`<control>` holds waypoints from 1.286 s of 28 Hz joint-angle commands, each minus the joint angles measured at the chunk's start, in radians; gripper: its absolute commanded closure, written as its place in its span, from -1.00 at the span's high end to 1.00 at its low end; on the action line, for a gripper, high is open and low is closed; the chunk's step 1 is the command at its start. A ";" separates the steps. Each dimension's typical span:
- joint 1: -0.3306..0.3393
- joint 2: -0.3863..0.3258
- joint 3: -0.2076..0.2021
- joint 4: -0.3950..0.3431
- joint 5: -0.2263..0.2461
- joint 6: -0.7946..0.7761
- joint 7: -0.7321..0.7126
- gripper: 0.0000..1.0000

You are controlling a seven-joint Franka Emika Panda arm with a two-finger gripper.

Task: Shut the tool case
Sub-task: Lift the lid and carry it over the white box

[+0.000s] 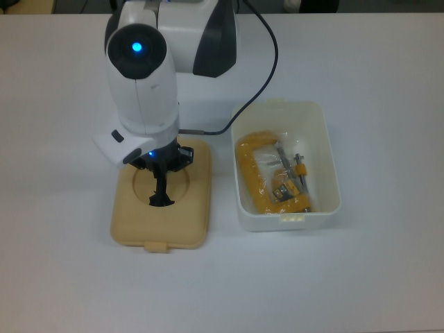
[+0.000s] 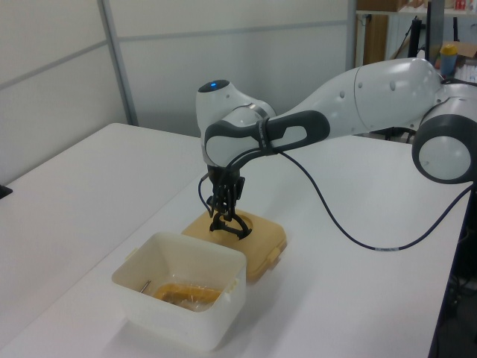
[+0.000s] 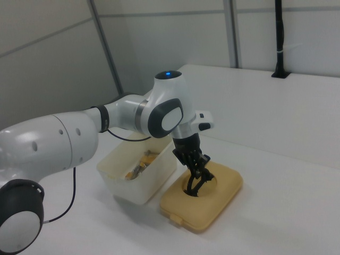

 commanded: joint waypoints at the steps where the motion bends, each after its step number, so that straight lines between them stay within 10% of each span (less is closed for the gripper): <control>1: 0.003 -0.077 -0.018 -0.022 0.003 -0.066 -0.037 -1.00; 23: 0.005 -0.203 -0.013 0.052 0.079 -0.241 -0.054 -1.00; 36: 0.132 -0.204 -0.018 0.058 0.074 -0.241 0.055 -1.00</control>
